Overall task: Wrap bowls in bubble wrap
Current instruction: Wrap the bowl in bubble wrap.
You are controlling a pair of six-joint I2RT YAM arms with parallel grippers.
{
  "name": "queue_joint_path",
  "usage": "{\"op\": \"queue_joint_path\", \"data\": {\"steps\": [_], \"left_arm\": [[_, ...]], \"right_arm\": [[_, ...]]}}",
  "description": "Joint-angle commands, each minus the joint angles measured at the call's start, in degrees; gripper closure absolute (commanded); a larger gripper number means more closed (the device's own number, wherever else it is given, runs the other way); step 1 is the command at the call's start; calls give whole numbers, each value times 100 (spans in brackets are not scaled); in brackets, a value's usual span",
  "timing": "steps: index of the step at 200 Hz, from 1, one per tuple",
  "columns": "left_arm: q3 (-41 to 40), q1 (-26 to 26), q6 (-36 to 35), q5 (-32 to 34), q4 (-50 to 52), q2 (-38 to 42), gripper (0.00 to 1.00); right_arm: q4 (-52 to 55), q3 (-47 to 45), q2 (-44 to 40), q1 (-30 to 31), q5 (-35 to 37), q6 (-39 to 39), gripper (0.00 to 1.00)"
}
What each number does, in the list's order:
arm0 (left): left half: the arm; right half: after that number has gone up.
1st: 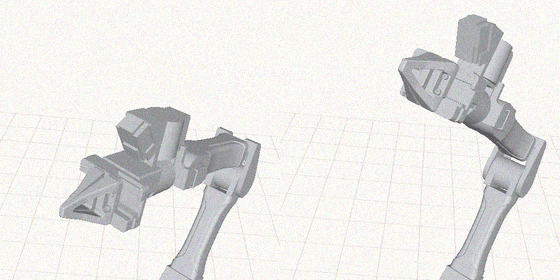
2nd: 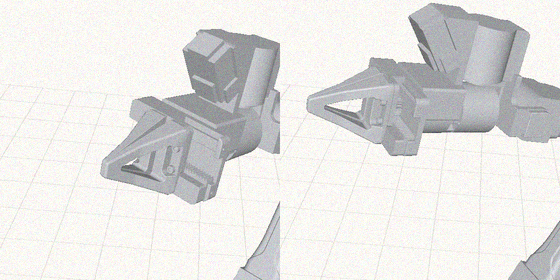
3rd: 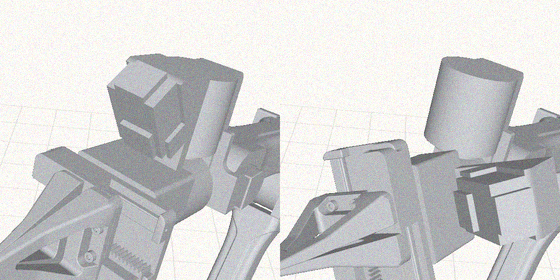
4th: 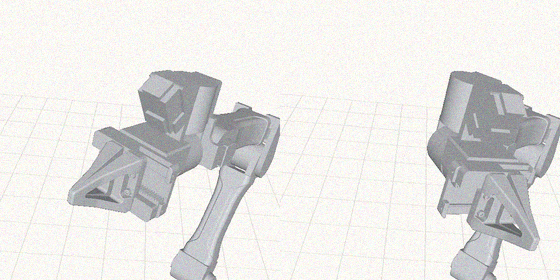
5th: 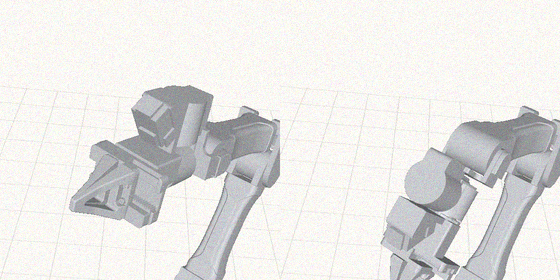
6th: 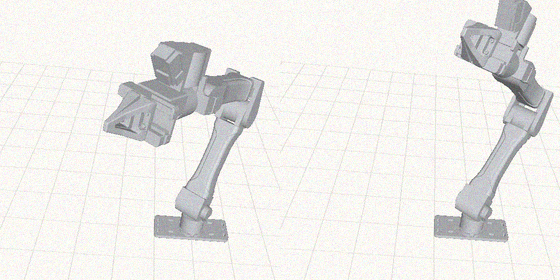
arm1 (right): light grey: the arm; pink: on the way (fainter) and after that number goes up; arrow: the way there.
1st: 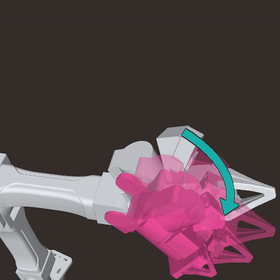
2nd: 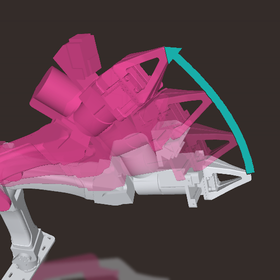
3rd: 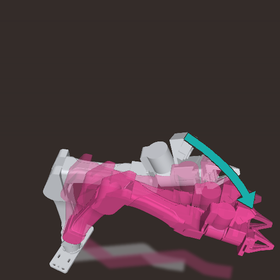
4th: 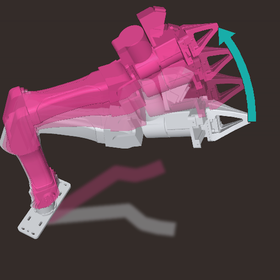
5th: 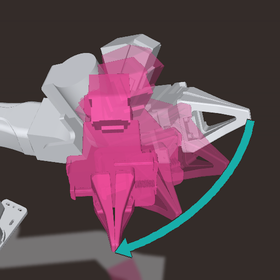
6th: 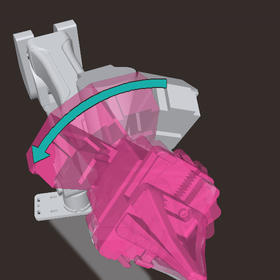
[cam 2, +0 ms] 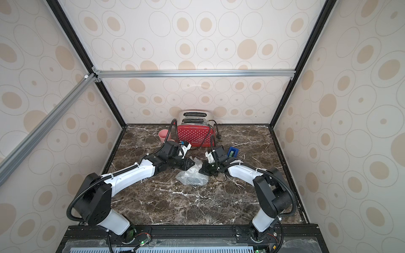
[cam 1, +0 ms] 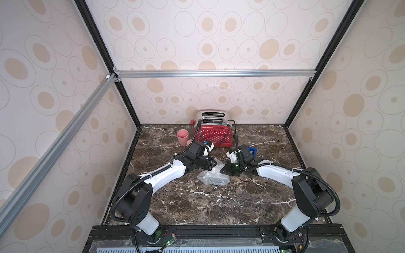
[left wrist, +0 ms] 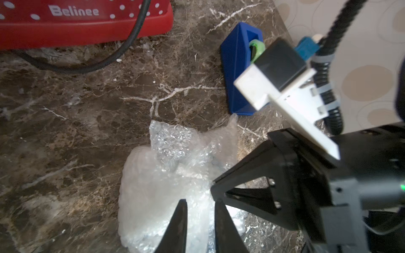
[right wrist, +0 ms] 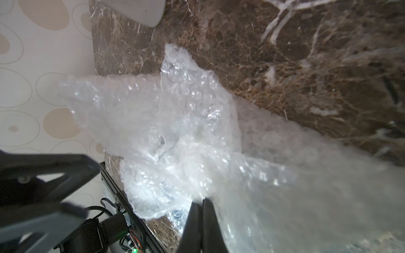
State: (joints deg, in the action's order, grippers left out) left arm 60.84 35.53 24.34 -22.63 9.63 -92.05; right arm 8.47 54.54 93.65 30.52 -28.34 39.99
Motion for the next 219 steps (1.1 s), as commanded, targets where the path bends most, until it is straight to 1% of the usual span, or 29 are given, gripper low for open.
{"op": "queue_joint_path", "data": {"steps": [1,18,34,63,80,139,149,165,193,206,219], "left_arm": [[113,38,27,-170,-72,-249,80],[95,41,51,-147,-154,-359,80],[90,40,70,-79,-189,-437,75],[104,33,131,-52,-264,-585,73],[79,36,155,-49,-295,-630,68],[42,39,54,-149,-180,-429,66],[26,34,-3,-206,-132,-320,66],[-9,38,-183,-470,-57,-151,66],[-41,47,-392,-634,173,-16,68],[-86,45,-394,-567,175,6,74],[-81,42,-402,-643,152,-29,77]], "right_arm": [[190,54,82,-54,47,-167,100],[203,48,57,-72,43,-197,100],[221,61,57,-79,17,-255,100],[328,72,18,-86,-14,-376,100],[396,66,-42,-107,-5,-445,100],[436,-5,-198,-247,-49,-594,100],[431,-5,-184,-279,-53,-585,100],[394,-19,-152,-321,-91,-562,100],[410,25,-131,-354,-129,-571,100],[410,43,-124,-363,-137,-571,100],[409,61,-118,-358,-163,-569,100]]}}
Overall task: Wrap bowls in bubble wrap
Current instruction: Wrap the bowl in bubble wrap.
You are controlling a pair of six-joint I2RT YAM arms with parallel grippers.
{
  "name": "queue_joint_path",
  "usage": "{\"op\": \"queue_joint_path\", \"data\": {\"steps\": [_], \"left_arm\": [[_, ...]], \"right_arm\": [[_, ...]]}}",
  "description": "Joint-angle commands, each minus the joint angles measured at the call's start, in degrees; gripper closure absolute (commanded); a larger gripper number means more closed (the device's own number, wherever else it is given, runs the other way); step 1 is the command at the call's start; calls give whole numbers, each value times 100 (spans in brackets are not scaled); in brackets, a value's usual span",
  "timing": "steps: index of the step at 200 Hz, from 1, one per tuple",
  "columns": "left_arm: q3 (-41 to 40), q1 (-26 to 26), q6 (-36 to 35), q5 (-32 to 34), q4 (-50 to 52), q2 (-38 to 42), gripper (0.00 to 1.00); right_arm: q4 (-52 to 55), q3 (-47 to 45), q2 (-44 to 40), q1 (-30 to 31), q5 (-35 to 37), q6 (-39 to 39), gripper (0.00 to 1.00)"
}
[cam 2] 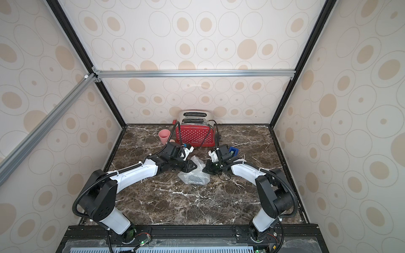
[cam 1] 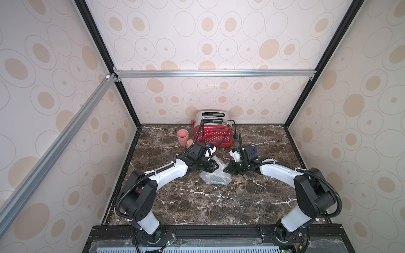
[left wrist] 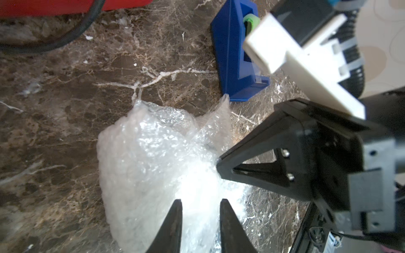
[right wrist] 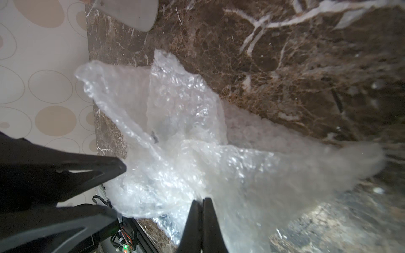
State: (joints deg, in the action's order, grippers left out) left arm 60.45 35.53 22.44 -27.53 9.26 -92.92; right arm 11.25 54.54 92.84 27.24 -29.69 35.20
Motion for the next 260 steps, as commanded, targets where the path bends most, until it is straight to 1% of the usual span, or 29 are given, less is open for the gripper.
{"op": "queue_joint_path", "data": {"steps": [1,10,33,70,79,91,104,119,128,141,146,199,231,260], "left_arm": [[-42,42,-213,-159,190,57,78],[-33,55,-221,-226,173,18,80],[15,119,-222,-456,23,-48,81],[205,254,-167,-685,-171,-541,84],[192,254,-123,-642,-228,-650,86],[192,255,-82,-547,-267,-756,91],[91,256,37,-384,-414,-685,93],[3,244,134,-400,-628,-570,91],[68,247,149,-432,-572,-586,89],[222,241,174,-530,-444,-646,80],[250,238,202,-549,-455,-652,79],[321,59,545,-588,-484,-634,80],[222,-84,736,-647,-644,-707,84],[265,-89,742,-731,-684,-818,82]], "right_arm": [[136,67,-33,-32,-28,-87,100],[120,70,-17,-28,-37,-81,100],[128,78,-11,-29,-53,-84,100],[105,56,-2,-34,-78,-75,100],[90,40,-11,-29,-89,-68,100],[97,30,-24,-30,-90,-79,100],[114,4,-39,-27,-87,-109,100],[140,-5,-52,-29,-64,-141,100],[158,-5,-50,-33,-63,-158,100],[151,3,-49,-34,-71,-154,100],[154,-2,-42,-35,-72,-170,100],[150,-65,-133,-33,-103,-236,100],[152,-108,-195,-35,-106,-248,100],[122,-112,-213,-40,-151,-254,100]]}}
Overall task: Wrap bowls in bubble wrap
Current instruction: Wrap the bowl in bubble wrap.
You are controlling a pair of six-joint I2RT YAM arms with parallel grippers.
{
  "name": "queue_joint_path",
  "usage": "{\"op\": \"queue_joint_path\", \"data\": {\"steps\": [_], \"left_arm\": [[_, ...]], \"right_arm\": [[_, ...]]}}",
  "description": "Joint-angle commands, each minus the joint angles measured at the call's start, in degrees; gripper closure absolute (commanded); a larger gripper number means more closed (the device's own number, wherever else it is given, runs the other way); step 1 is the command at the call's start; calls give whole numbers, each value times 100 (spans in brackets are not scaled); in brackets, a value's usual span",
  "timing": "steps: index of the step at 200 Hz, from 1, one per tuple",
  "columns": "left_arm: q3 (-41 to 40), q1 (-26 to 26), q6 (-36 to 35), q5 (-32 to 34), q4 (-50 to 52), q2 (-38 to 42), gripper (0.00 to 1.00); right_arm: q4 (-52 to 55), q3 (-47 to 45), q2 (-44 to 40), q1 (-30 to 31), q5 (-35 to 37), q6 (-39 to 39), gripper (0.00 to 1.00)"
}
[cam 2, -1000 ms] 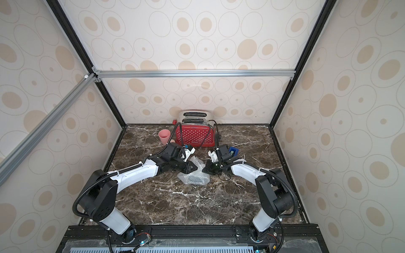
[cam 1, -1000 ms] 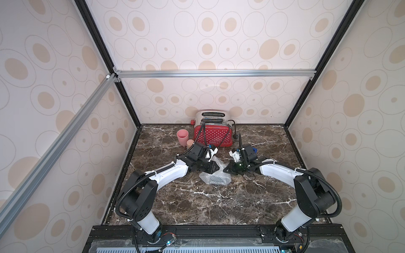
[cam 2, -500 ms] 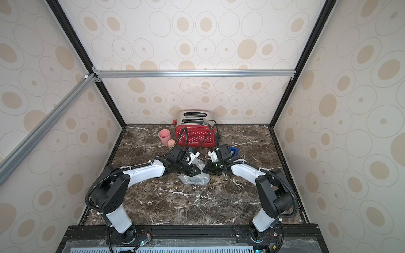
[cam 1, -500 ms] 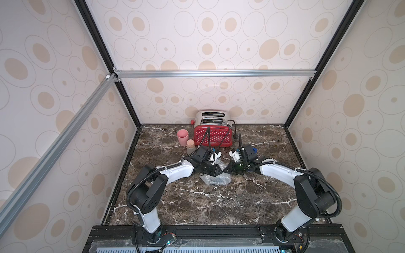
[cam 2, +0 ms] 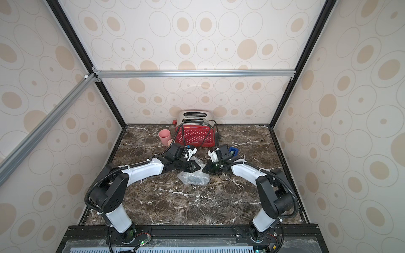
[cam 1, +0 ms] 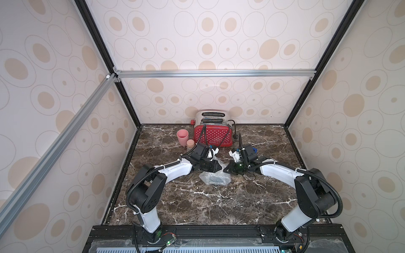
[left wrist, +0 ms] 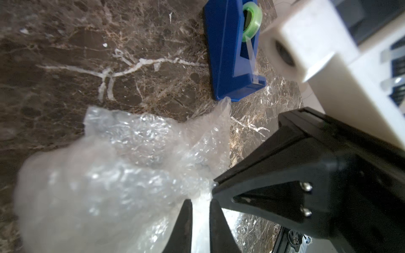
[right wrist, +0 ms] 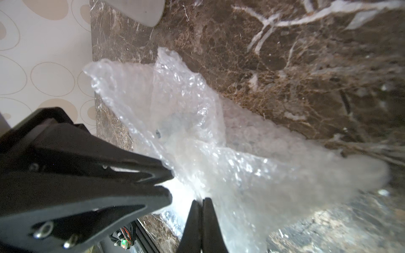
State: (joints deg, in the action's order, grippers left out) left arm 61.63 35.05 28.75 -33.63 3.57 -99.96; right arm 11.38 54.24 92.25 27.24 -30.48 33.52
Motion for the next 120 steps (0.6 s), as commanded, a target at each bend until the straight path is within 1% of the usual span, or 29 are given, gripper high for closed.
{"op": "queue_joint_path", "data": {"steps": [1,38,75,120], "left_arm": [[152,-41,112,-124,-118,-121,82],[304,-26,157,-277,-86,-332,81],[325,-33,122,-298,-22,-576,89],[280,-30,106,-257,-32,-542,92]], "right_arm": [[110,-85,-154,-33,-72,-84,100],[178,-100,-208,-43,3,-167,100],[181,-106,-193,-58,7,-178,100],[206,-90,-204,-63,-12,-179,100]]}}
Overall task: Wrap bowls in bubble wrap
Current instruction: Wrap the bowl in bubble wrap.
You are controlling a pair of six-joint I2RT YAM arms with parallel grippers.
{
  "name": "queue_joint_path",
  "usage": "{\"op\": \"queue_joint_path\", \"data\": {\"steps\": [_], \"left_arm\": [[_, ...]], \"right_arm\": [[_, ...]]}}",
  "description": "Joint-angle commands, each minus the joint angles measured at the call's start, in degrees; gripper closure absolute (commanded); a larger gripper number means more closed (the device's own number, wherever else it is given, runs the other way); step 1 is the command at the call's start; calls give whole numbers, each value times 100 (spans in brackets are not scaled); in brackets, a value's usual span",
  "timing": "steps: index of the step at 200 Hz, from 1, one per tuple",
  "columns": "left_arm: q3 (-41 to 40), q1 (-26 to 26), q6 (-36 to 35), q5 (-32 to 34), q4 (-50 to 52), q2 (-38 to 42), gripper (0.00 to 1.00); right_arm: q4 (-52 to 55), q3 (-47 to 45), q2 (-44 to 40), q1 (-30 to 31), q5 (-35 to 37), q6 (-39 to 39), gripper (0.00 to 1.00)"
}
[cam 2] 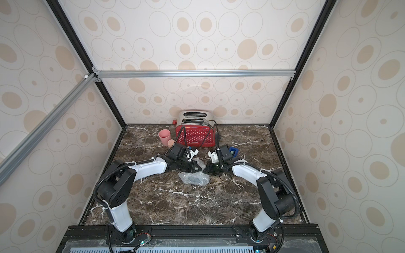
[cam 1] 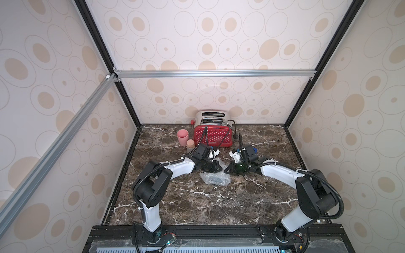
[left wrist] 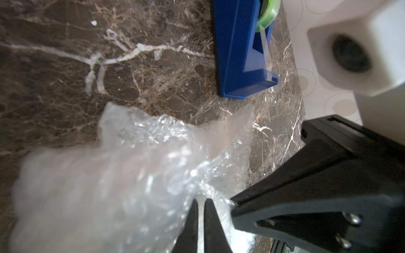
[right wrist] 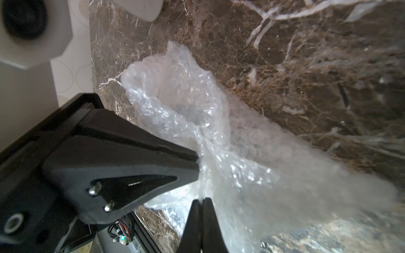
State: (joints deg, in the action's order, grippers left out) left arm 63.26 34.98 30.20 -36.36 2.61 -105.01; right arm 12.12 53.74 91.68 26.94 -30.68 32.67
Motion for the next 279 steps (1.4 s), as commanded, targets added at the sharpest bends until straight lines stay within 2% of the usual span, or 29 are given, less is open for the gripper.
{"op": "queue_joint_path", "data": {"steps": [1,23,70,97,106,137,157,213,239,279], "left_arm": [[111,-21,-39,15,64,-37,92],[108,-23,-66,5,73,-12,92],[89,-25,-75,6,73,-11,92],[85,-4,-41,6,47,6,93],[97,0,-40,2,38,14,93],[98,29,-40,3,31,32,93],[98,26,-47,15,38,33,93],[70,41,-58,32,21,11,93],[78,44,-66,32,20,-1,93],[72,46,-66,24,11,33,93]], "right_arm": [[132,-39,-149,-36,9,-94,100],[215,-19,-174,-43,26,-116,95],[403,-19,-373,-43,32,-200,68],[308,-62,-639,-44,44,-156,63],[209,-74,-708,-42,0,-103,66],[-160,-74,-588,-47,-294,223,87],[-269,-53,-353,-33,-412,329,93],[-421,-287,90,-32,-544,350,94],[-317,-391,-98,-35,-376,254,95],[478,-280,-750,-52,263,-142,92]]}}
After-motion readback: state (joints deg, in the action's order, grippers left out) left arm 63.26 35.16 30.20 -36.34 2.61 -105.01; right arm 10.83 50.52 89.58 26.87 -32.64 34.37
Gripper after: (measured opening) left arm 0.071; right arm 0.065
